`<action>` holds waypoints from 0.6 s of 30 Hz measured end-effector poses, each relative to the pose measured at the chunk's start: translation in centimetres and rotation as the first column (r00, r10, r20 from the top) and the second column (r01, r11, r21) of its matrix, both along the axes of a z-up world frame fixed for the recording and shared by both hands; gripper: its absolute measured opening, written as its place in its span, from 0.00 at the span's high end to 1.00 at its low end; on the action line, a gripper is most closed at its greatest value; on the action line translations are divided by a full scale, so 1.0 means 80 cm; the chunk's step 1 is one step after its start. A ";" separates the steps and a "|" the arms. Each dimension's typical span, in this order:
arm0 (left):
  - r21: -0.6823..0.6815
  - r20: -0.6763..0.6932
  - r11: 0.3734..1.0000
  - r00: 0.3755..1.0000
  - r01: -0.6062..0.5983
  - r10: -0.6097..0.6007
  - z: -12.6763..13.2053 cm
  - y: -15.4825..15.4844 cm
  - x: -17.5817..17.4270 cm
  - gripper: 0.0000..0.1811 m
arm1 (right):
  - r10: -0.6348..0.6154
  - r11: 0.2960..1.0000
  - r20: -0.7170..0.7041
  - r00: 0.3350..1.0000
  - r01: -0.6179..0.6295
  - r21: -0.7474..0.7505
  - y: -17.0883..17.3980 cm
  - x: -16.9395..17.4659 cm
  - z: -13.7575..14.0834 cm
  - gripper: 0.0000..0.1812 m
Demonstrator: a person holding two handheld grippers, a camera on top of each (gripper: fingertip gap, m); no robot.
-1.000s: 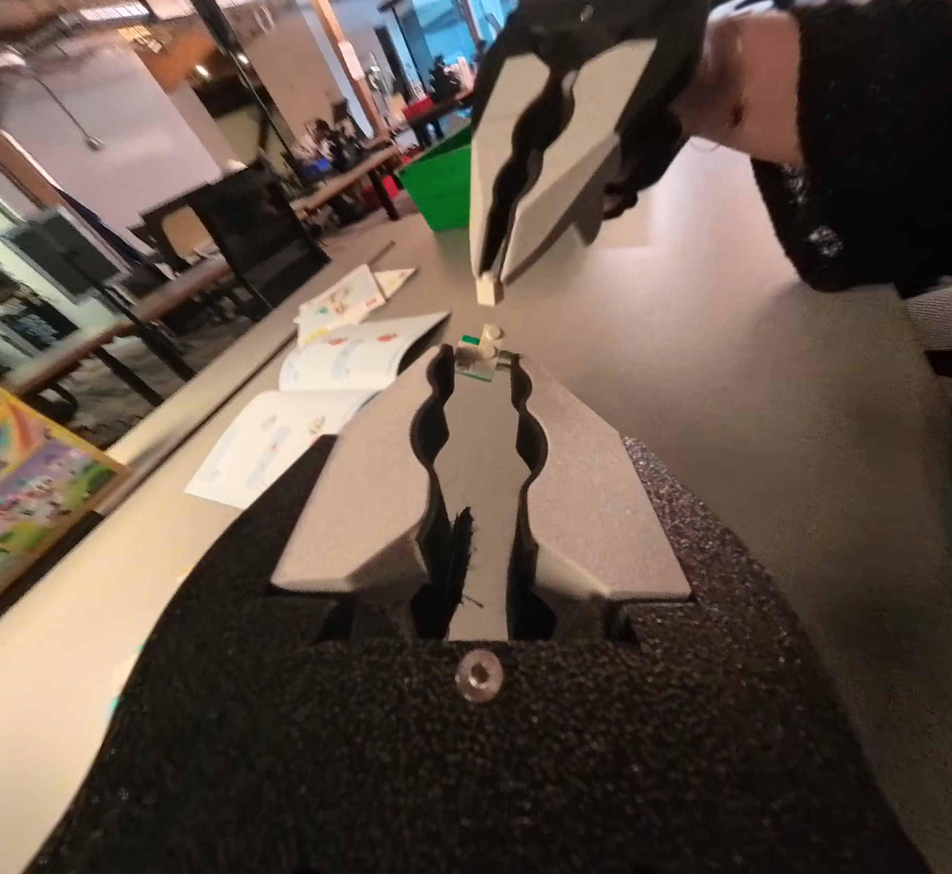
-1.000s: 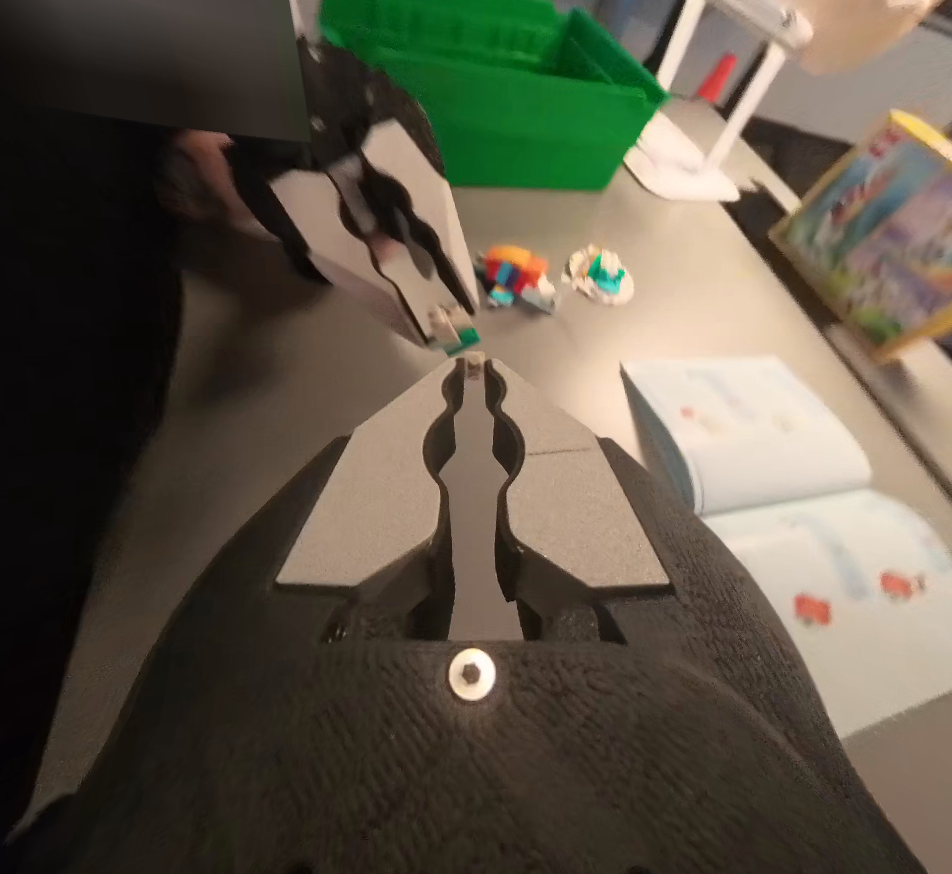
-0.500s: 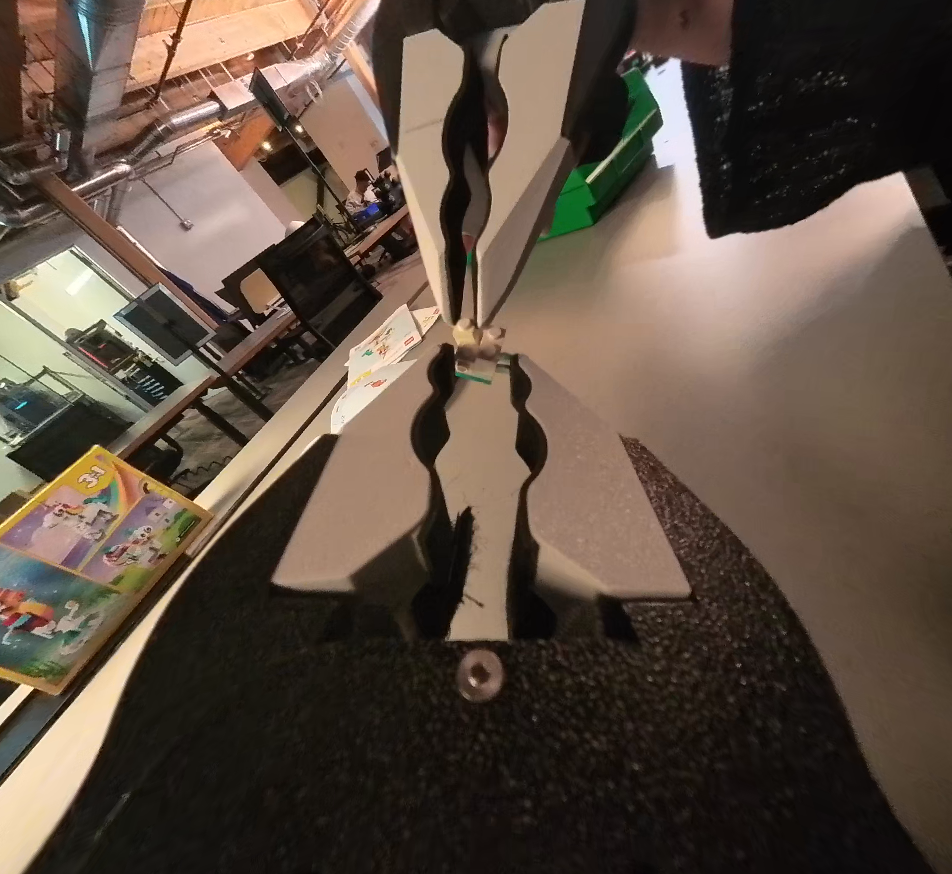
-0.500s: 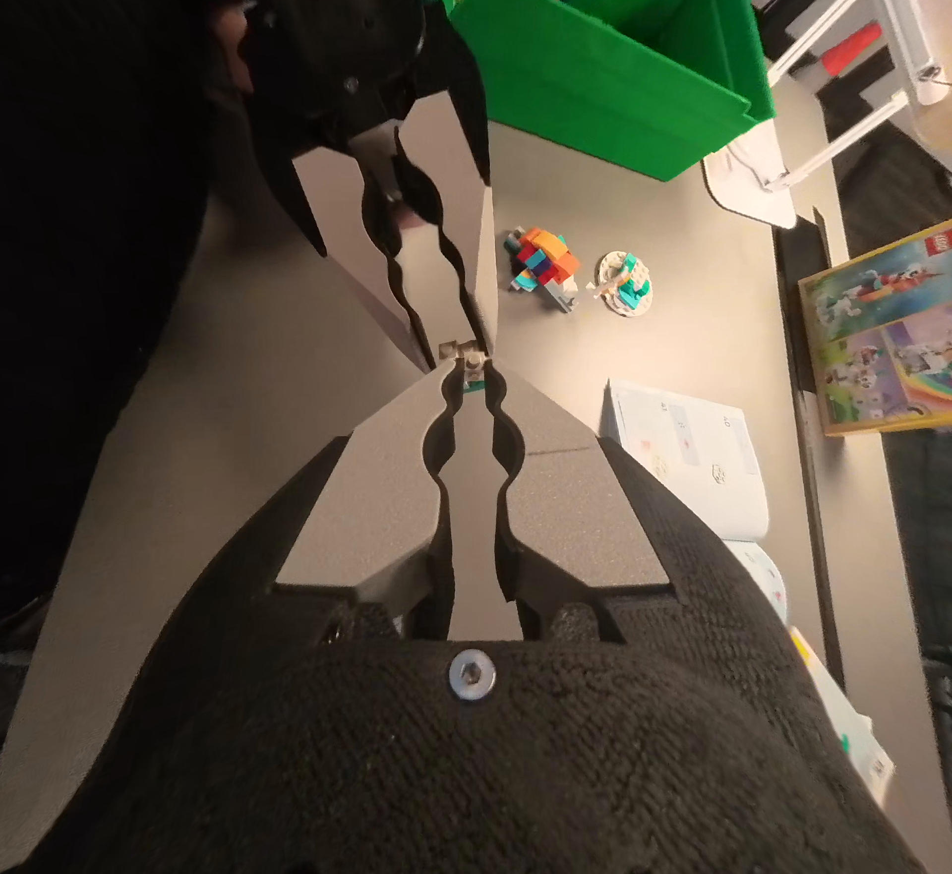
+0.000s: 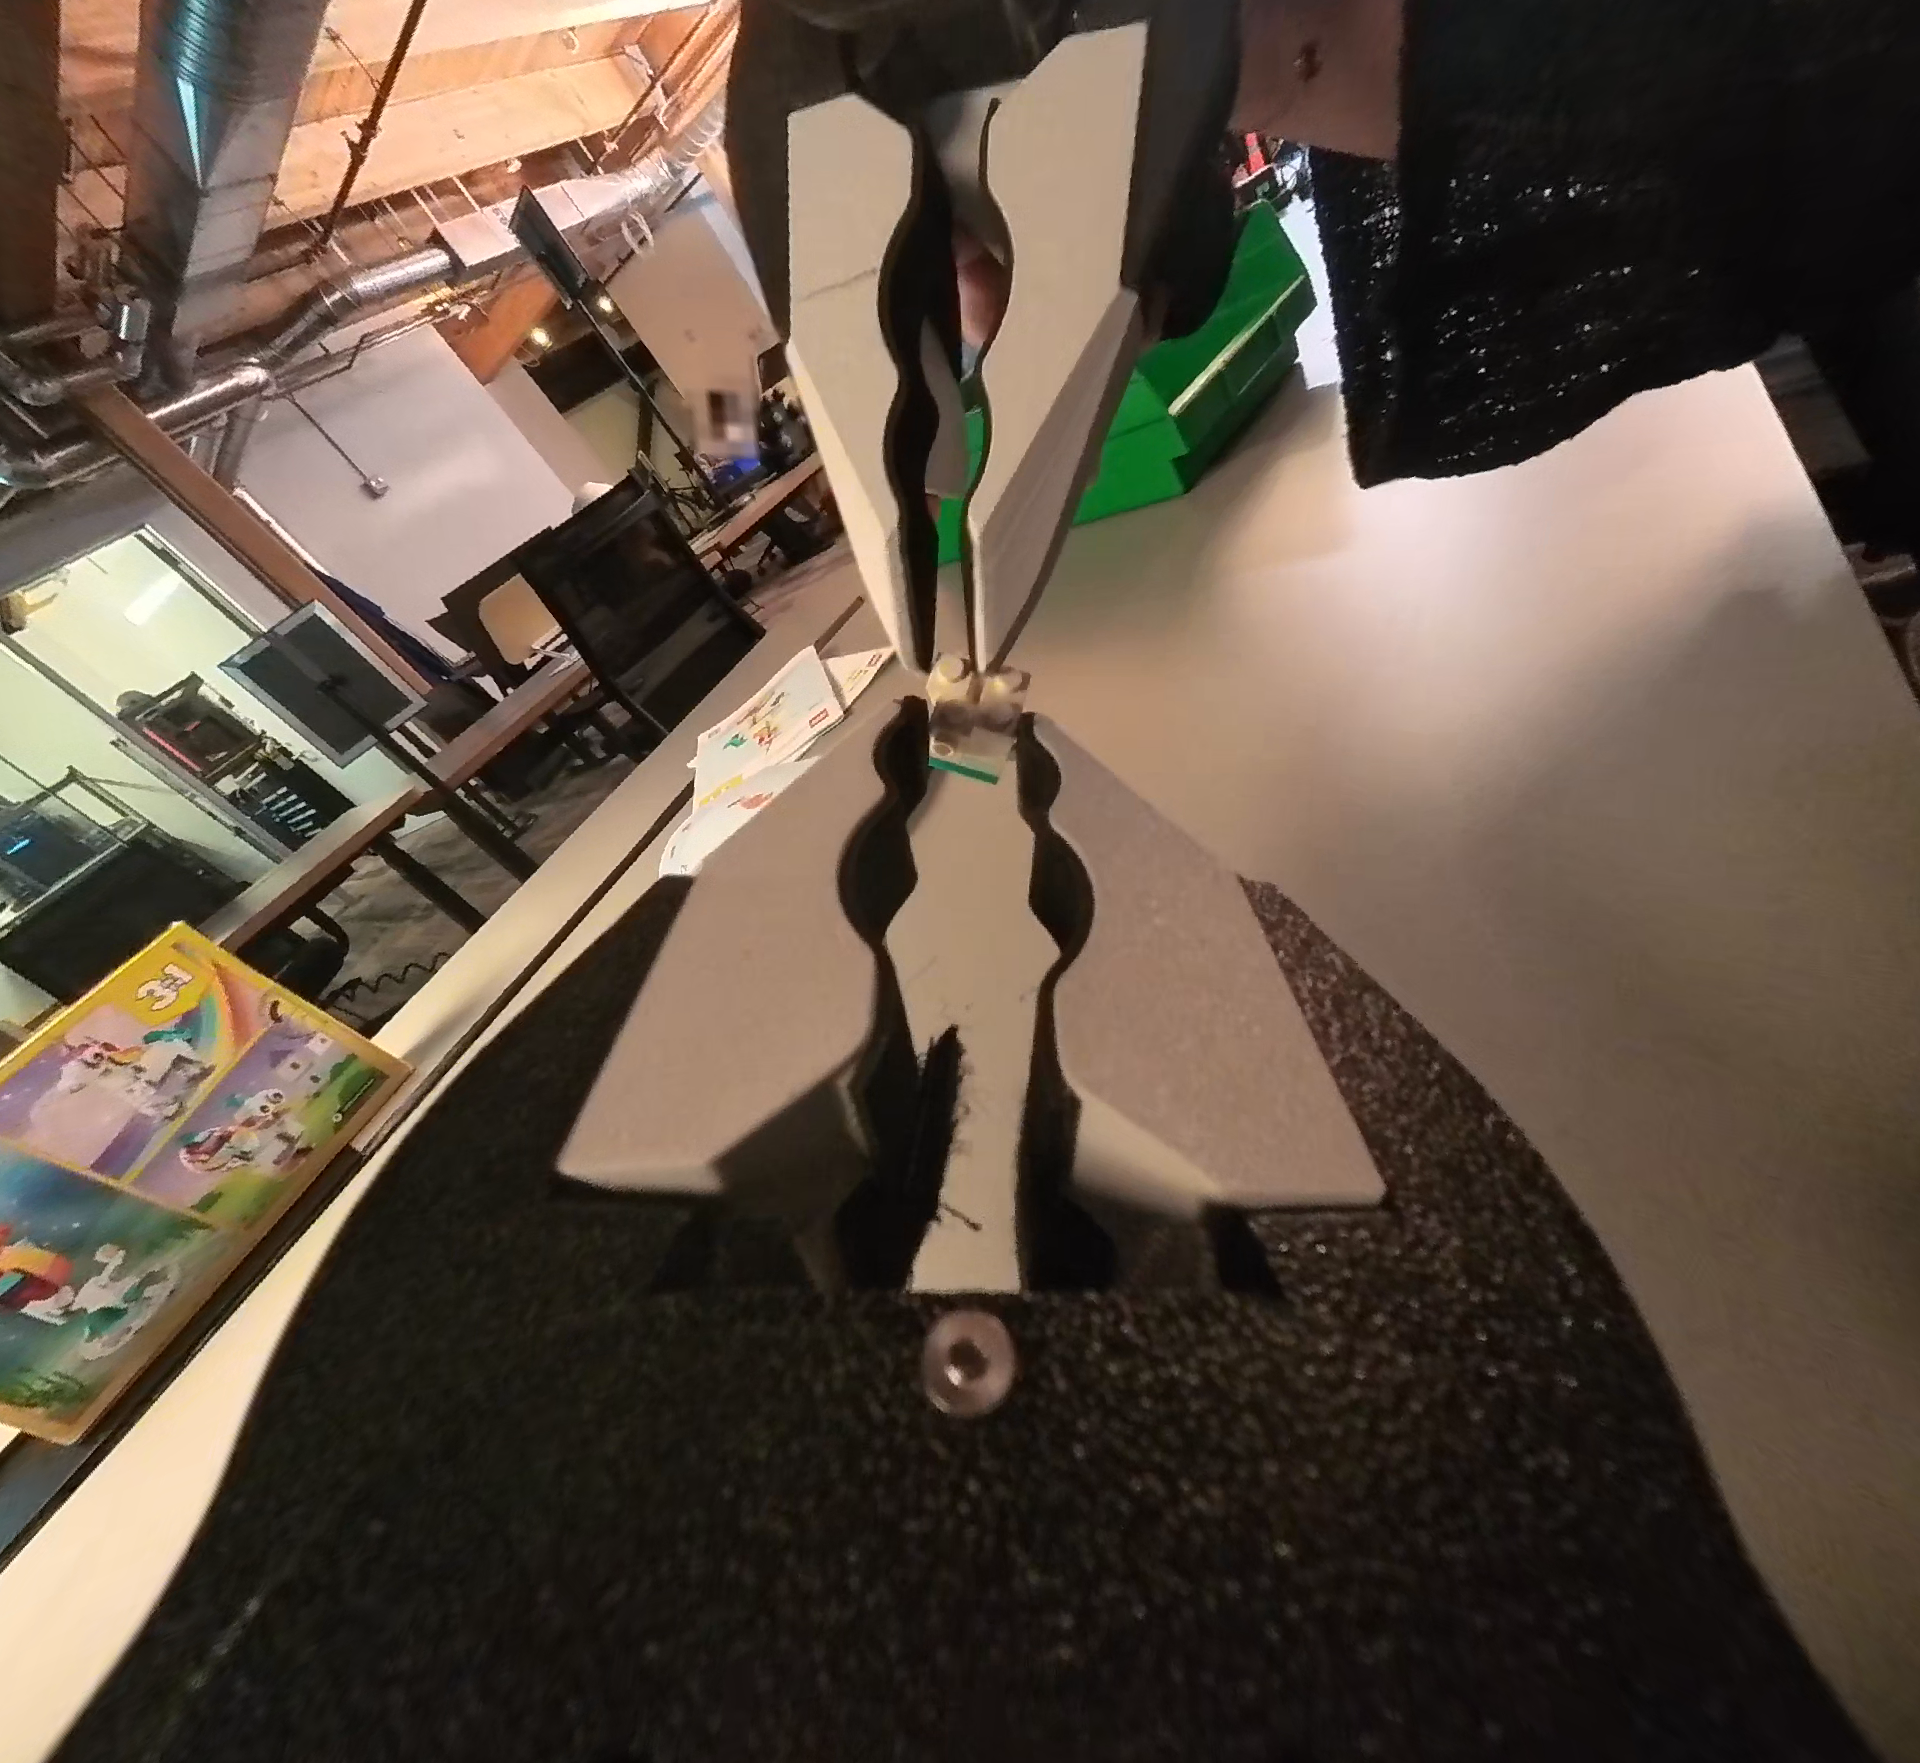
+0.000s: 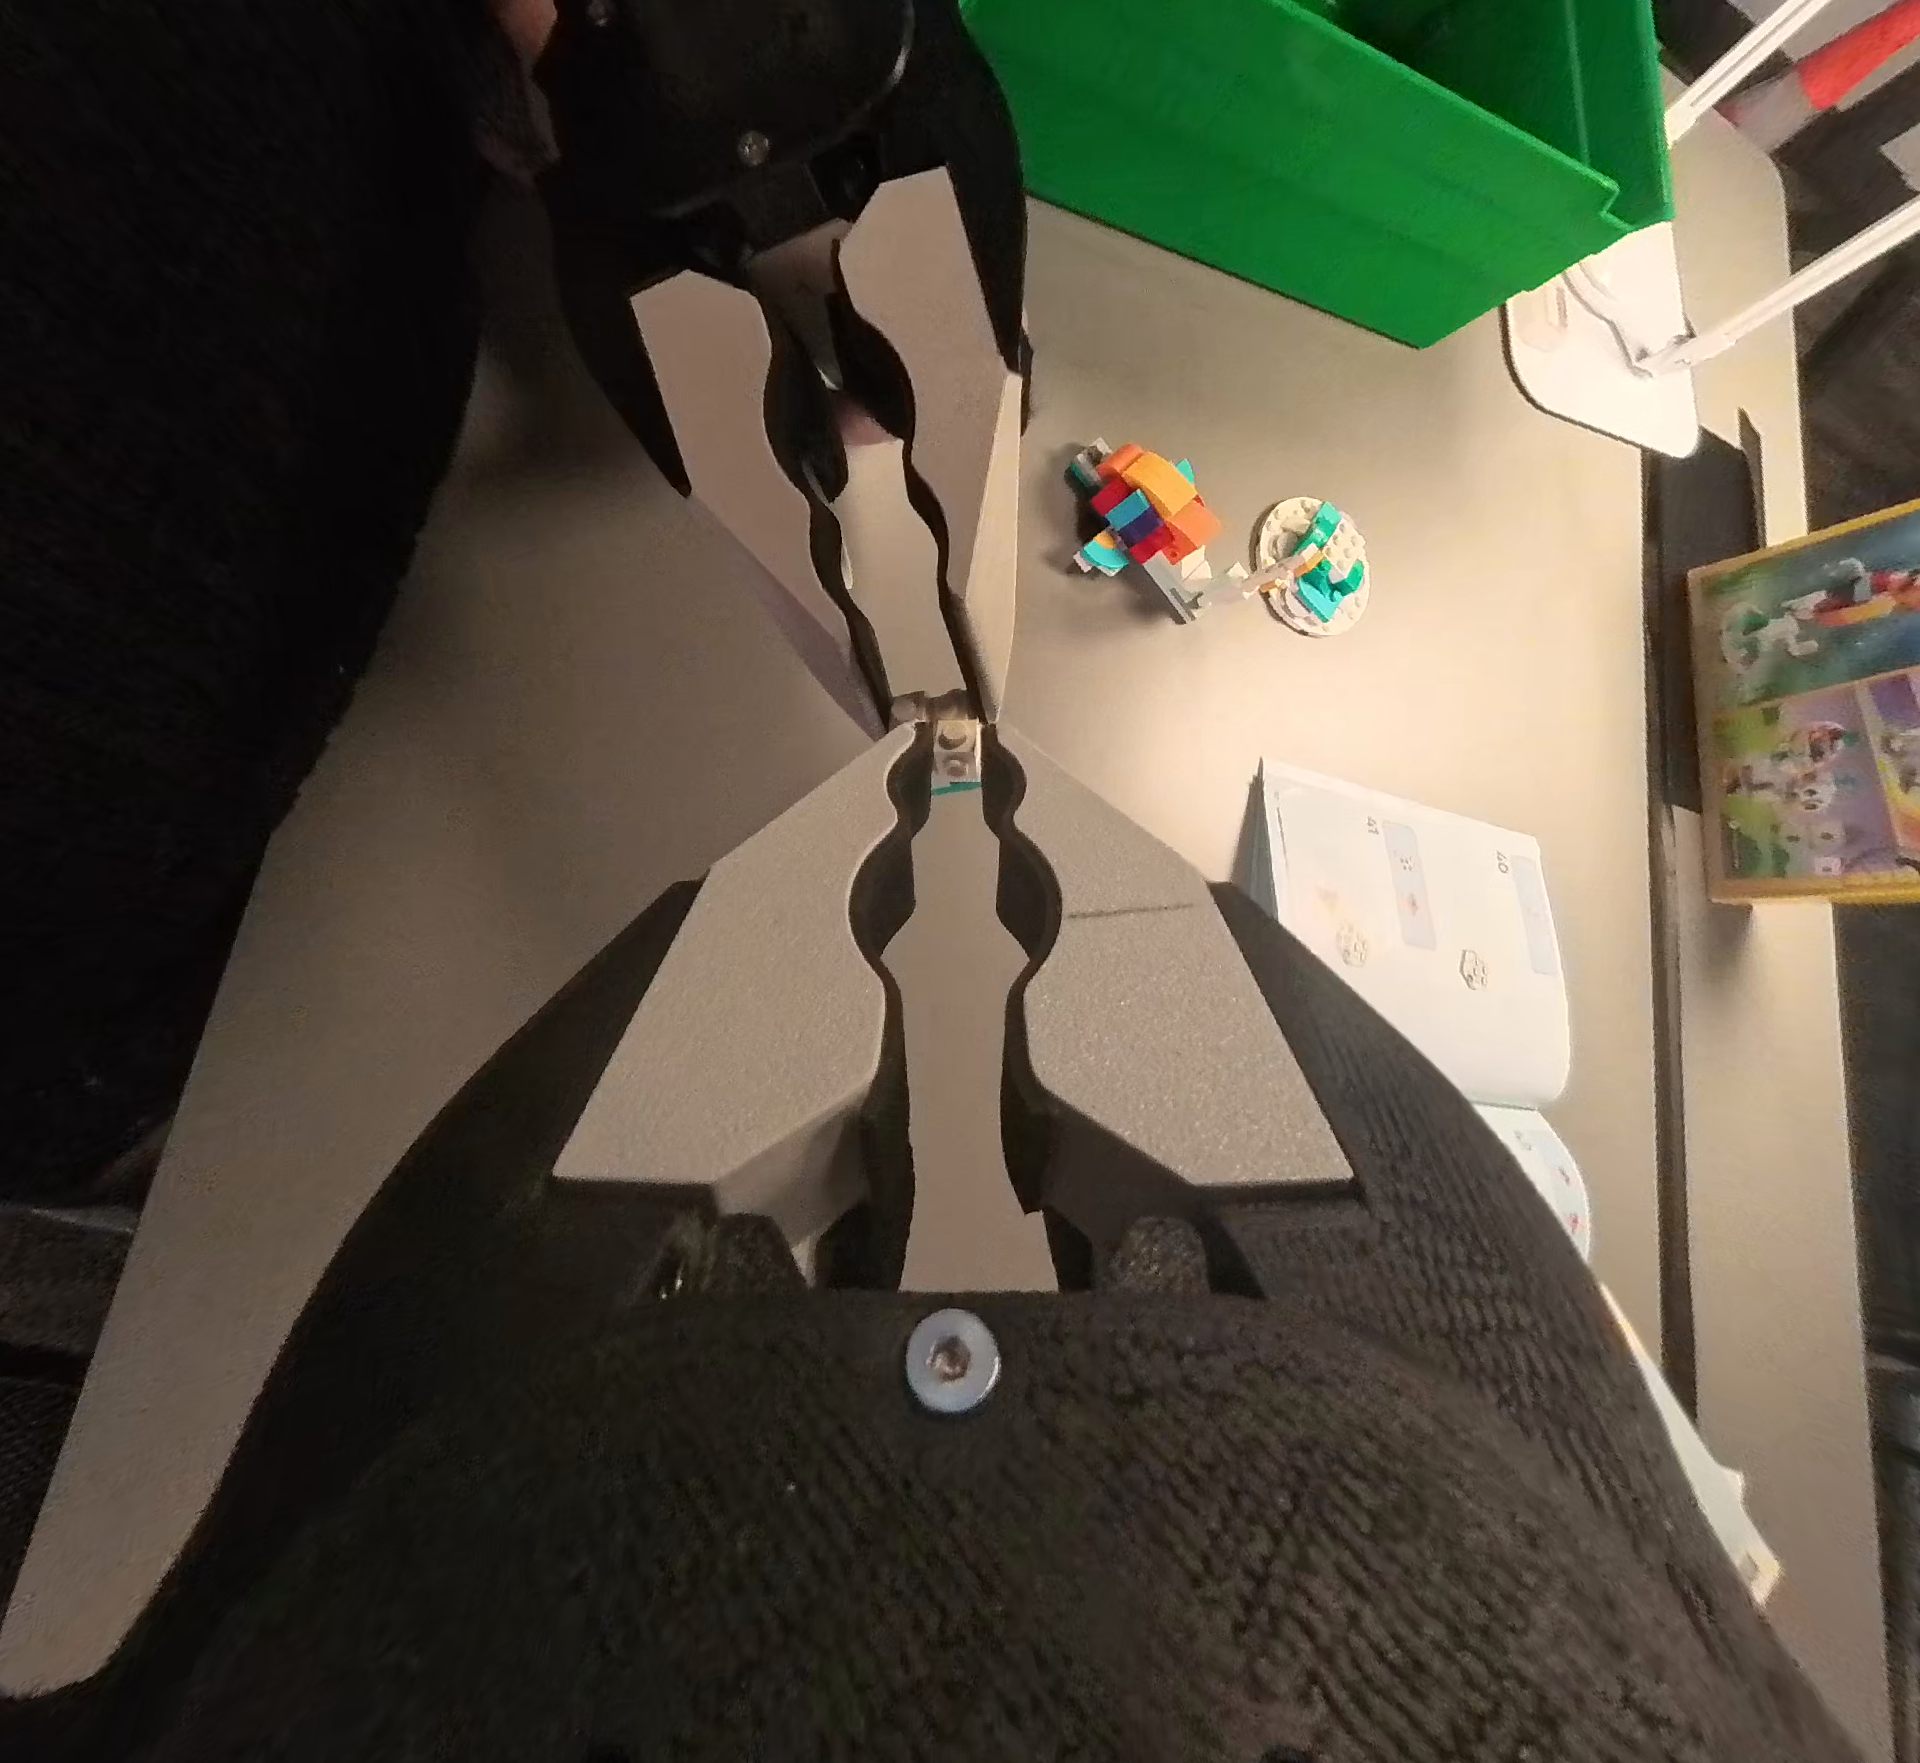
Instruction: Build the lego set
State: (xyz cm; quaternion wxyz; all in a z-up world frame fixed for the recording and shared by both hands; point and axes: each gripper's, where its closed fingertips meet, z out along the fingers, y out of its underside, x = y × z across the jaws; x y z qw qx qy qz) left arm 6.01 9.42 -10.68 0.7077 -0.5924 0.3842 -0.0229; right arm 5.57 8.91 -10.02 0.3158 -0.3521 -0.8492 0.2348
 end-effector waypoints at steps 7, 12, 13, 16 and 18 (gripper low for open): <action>0.036 0.056 0.999 0.998 0.040 -0.042 0.012 -0.008 0.002 0.92 | 0.021 0.997 -0.040 0.999 -0.024 -0.067 -0.007 0.001 0.013 0.95; 0.067 0.059 0.996 0.997 0.052 -0.056 0.017 -0.013 0.003 0.93 | 0.023 0.995 -0.059 0.998 -0.029 -0.095 -0.010 0.002 0.019 0.93; 0.070 0.059 0.996 0.997 0.052 -0.056 0.018 -0.013 0.003 0.92 | 0.022 0.995 -0.061 0.998 -0.028 -0.100 -0.010 0.002 0.020 0.93; 0.077 0.056 0.996 0.997 0.050 -0.055 0.018 -0.013 0.004 0.92 | 0.006 0.994 -0.070 0.997 -0.014 -0.113 -0.009 0.001 0.021 0.92; 0.095 0.058 0.995 0.997 0.035 -0.040 0.021 -0.013 0.001 0.92 | -0.022 0.989 -0.090 0.996 0.009 -0.146 -0.007 0.001 0.025 0.90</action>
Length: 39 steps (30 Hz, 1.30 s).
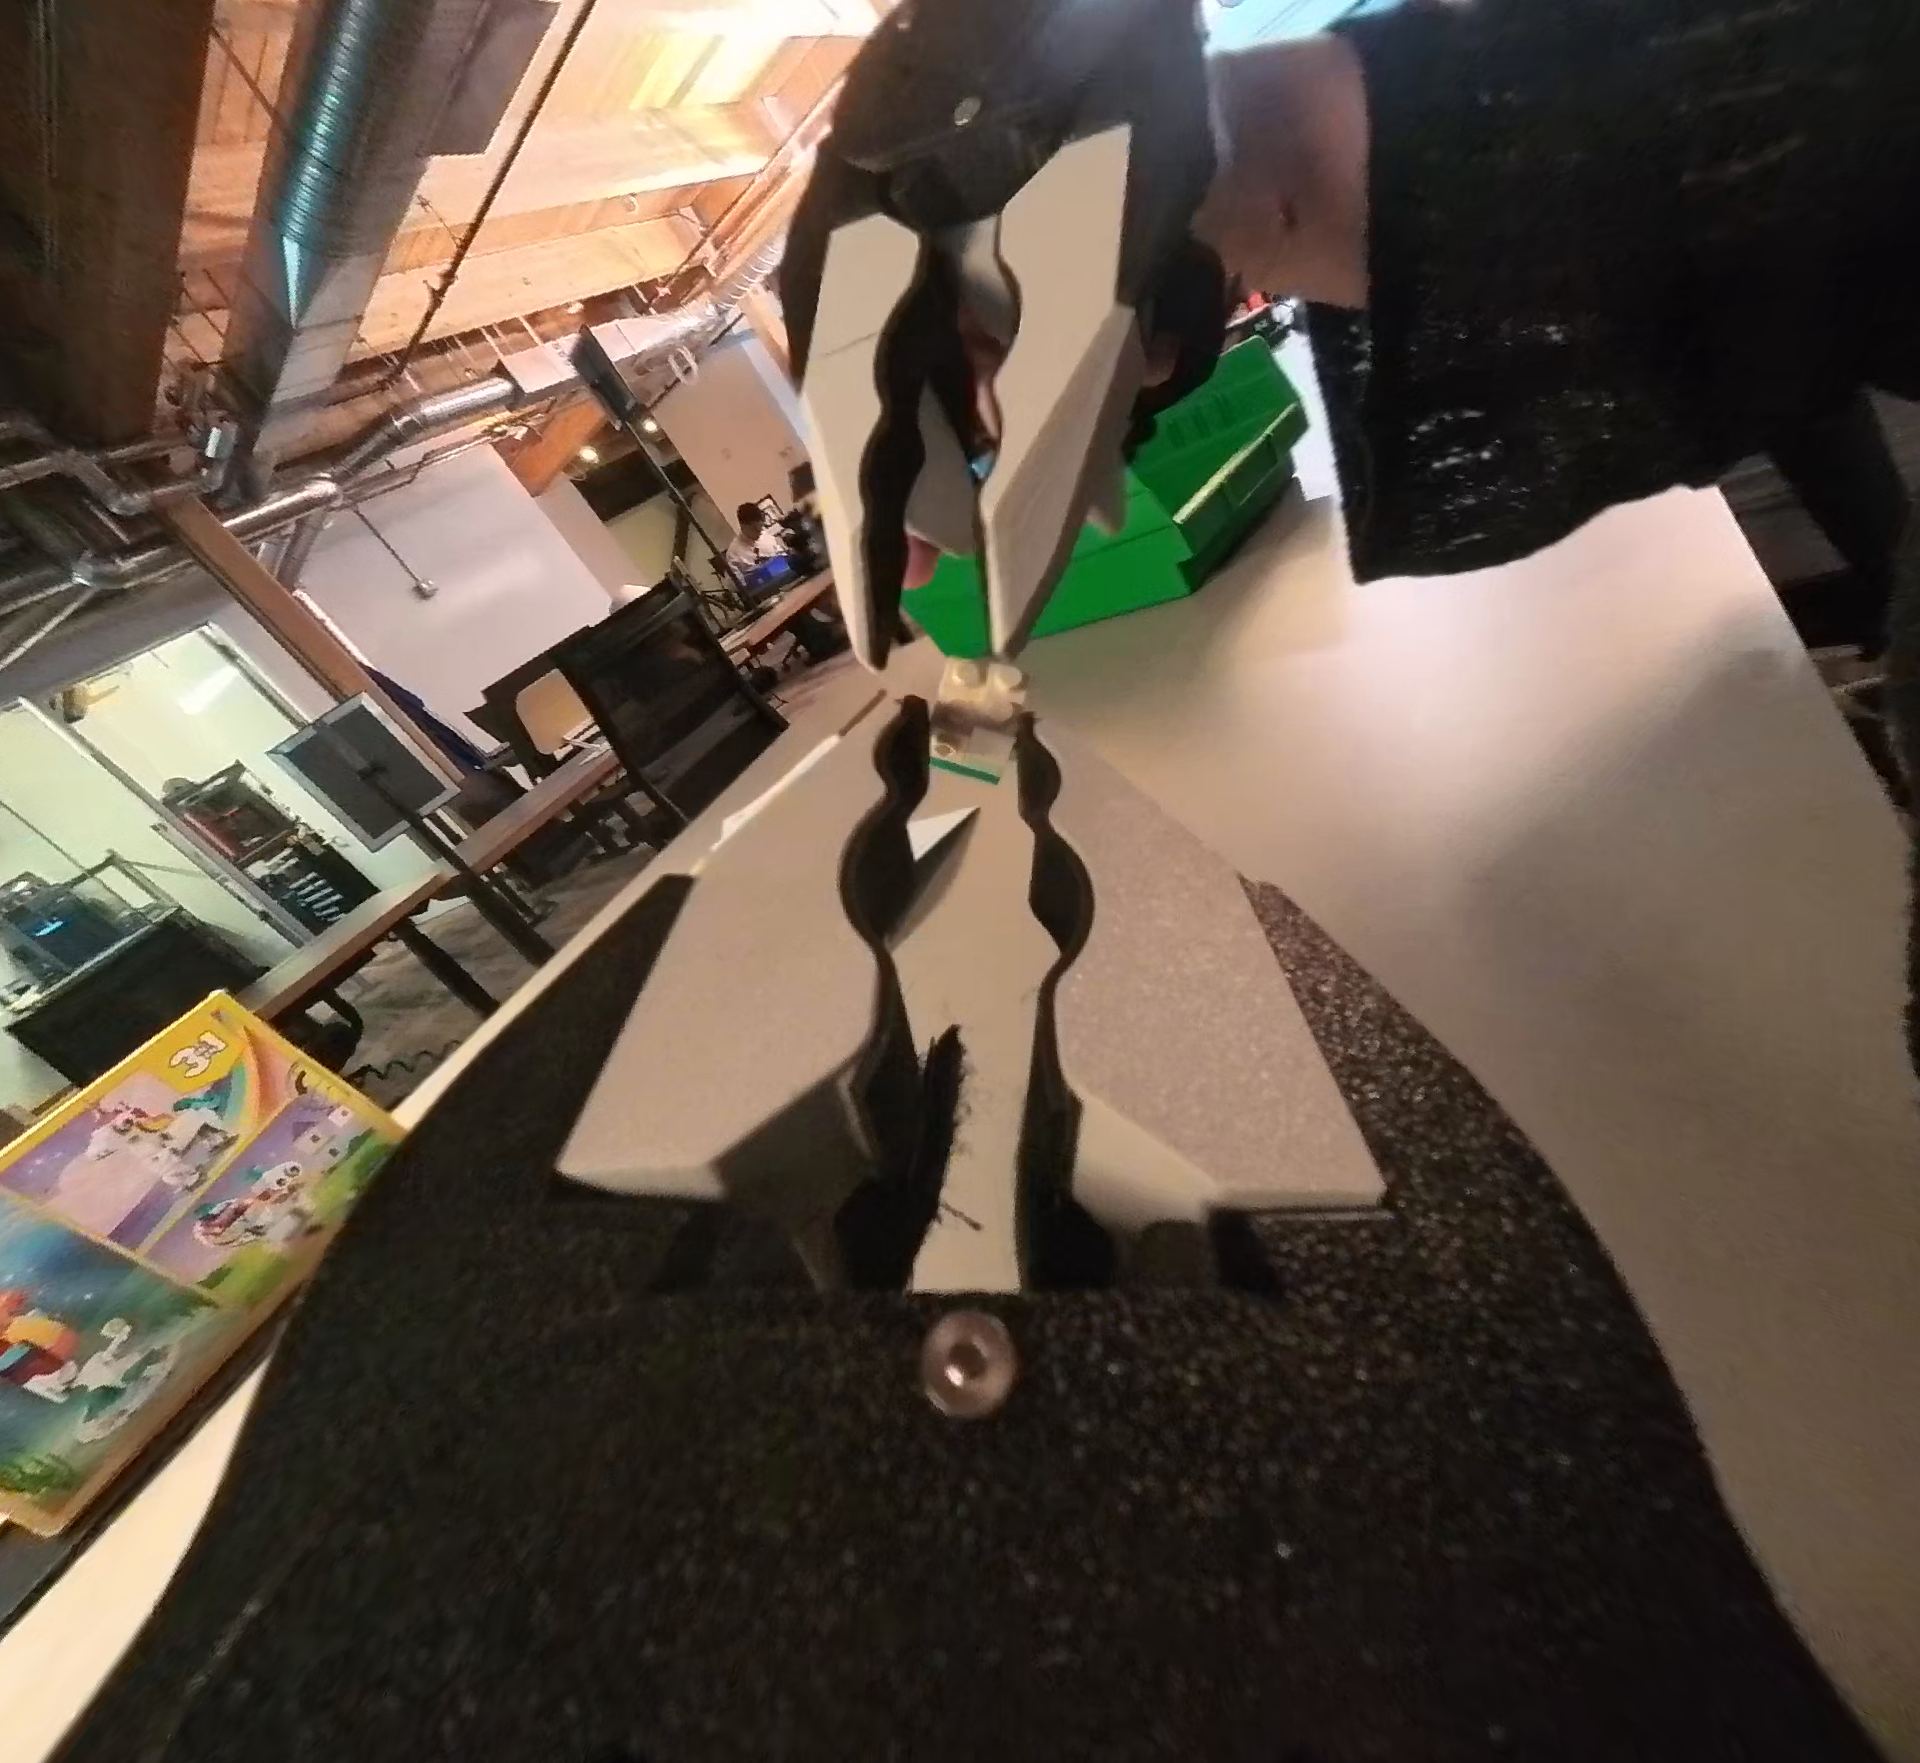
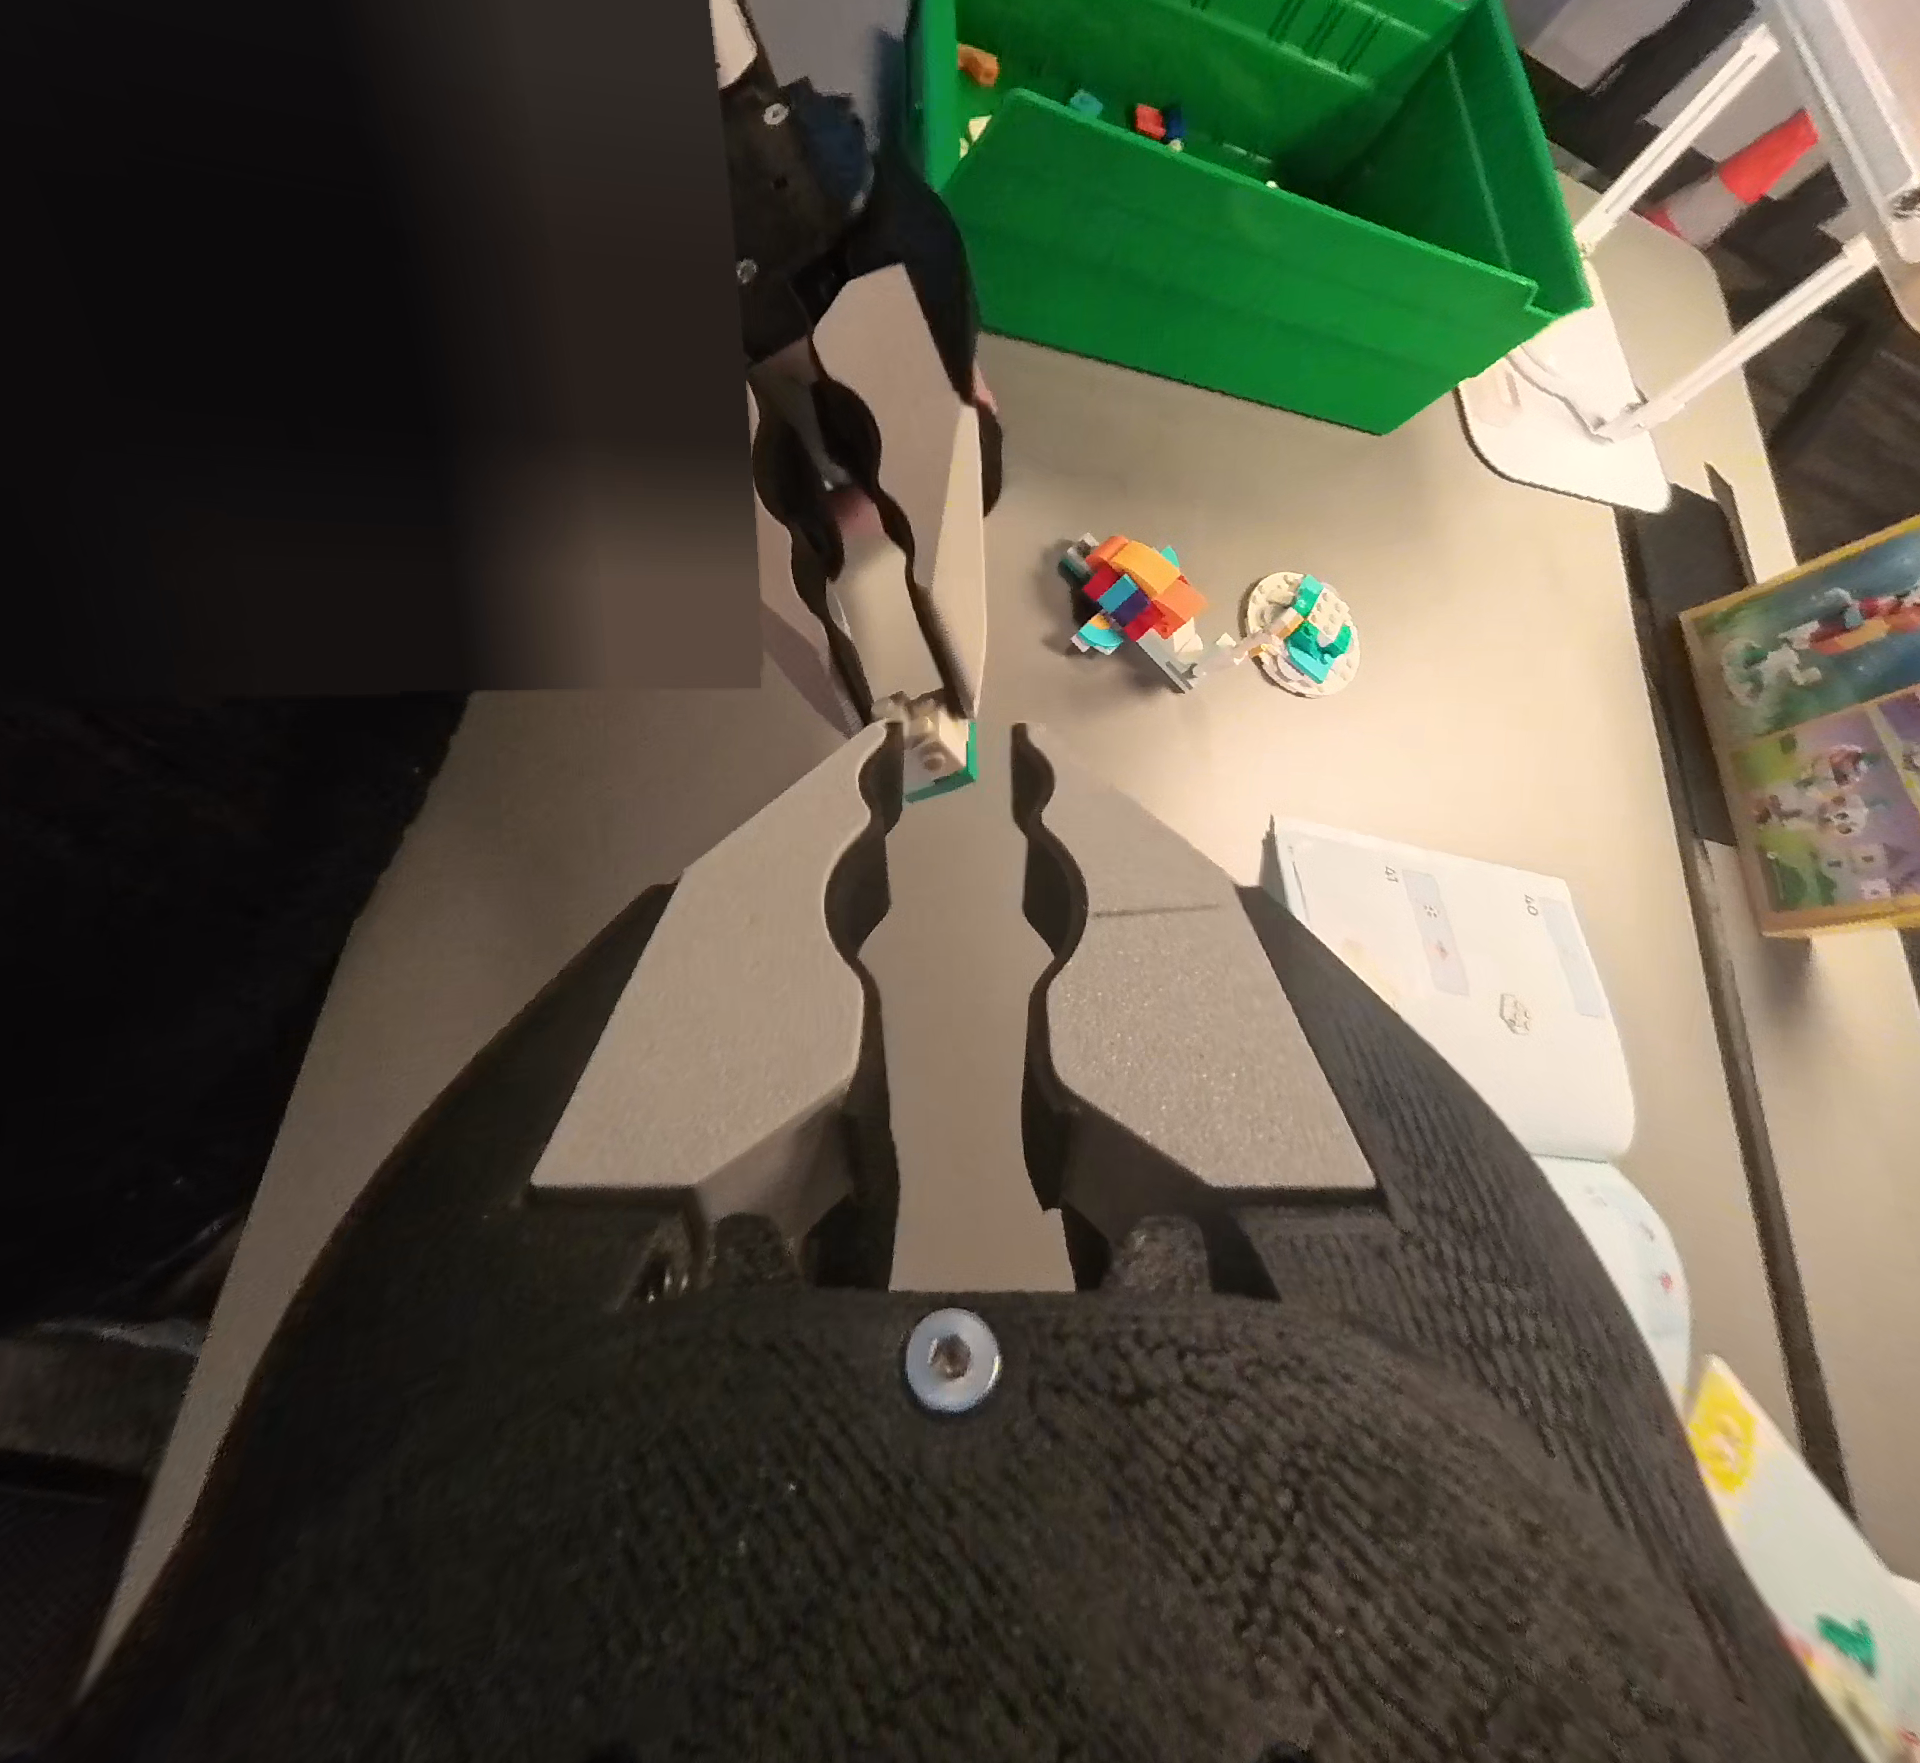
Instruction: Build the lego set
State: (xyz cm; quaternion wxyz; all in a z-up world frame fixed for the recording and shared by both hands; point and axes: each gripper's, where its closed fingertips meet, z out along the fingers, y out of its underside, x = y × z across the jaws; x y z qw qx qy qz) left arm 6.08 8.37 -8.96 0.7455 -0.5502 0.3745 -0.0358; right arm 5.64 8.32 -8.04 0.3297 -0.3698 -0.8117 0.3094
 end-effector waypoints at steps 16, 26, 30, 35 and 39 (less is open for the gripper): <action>0.226 -0.190 0.967 0.968 -0.119 0.163 0.007 -0.005 -0.003 0.92 | -0.247 0.736 -0.005 0.969 0.185 -0.652 -0.003 -0.008 0.002 0.83; 0.231 -0.194 0.967 0.968 -0.110 0.157 0.008 -0.006 0.000 0.92 | -0.229 0.734 -0.010 0.973 0.166 -0.658 -0.007 -0.005 0.000 0.86; 0.237 -0.200 0.966 0.968 -0.104 0.153 0.007 -0.007 0.001 0.92 | -0.222 0.729 -0.007 0.975 0.161 -0.666 -0.008 -0.005 -0.001 0.92; 0.244 -0.216 0.965 0.965 -0.096 0.151 0.006 -0.009 0.002 0.92 | -0.210 0.722 -0.001 0.978 0.155 -0.674 -0.009 -0.004 -0.001 0.92; 0.253 -0.242 0.962 0.956 -0.104 0.167 0.004 -0.007 0.003 0.92 | -0.205 0.713 -0.018 0.979 0.137 -0.687 -0.007 -0.004 -0.002 0.93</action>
